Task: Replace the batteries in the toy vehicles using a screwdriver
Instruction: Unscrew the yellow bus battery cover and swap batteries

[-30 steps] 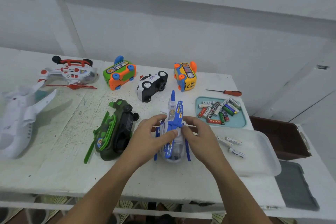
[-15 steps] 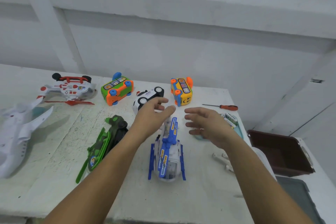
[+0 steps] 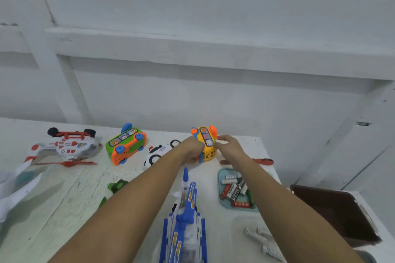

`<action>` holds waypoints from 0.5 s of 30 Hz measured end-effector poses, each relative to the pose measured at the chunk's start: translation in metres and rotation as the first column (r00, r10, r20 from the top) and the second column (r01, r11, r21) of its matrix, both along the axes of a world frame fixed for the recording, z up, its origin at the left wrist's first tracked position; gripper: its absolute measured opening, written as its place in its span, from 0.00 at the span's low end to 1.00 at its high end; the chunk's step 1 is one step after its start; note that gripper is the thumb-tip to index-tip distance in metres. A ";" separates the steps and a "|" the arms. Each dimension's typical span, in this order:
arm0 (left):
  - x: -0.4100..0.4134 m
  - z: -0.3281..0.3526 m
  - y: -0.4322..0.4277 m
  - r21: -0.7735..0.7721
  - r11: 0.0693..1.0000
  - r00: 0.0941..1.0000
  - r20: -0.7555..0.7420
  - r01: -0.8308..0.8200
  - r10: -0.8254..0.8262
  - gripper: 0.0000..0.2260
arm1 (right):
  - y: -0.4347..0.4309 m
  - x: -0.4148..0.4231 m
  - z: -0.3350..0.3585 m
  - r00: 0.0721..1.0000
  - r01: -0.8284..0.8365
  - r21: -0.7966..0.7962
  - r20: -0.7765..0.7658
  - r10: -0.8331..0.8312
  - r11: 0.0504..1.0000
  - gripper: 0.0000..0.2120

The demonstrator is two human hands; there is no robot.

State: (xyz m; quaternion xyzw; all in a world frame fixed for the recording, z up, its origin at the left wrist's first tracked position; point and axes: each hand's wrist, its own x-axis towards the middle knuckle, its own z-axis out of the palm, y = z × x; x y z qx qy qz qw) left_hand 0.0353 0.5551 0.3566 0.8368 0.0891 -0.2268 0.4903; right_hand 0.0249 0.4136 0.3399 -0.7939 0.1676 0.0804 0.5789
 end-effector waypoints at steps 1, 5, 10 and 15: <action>0.003 -0.004 -0.001 -0.046 0.999 1.000 -0.024 -0.014 0.013 0.07 | 0.000 0.002 -0.001 1.000 -0.008 0.026 -0.018 0.009 1.000 0.15; -0.001 -0.005 -0.001 -0.293 0.944 0.983 -0.146 -0.149 0.110 0.10 | 0.000 0.008 -0.008 0.997 -0.024 0.169 -0.070 0.036 0.985 0.15; -0.003 -0.001 0.005 -0.419 0.901 0.987 -0.156 -0.107 0.045 0.02 | -0.008 0.007 -0.009 1.000 0.028 0.320 -0.021 -0.023 0.947 0.10; 0.004 0.008 0.007 -0.486 0.865 0.992 -0.052 -0.125 0.115 0.13 | -0.023 0.007 0.009 0.994 0.022 0.569 0.073 -0.077 0.822 0.08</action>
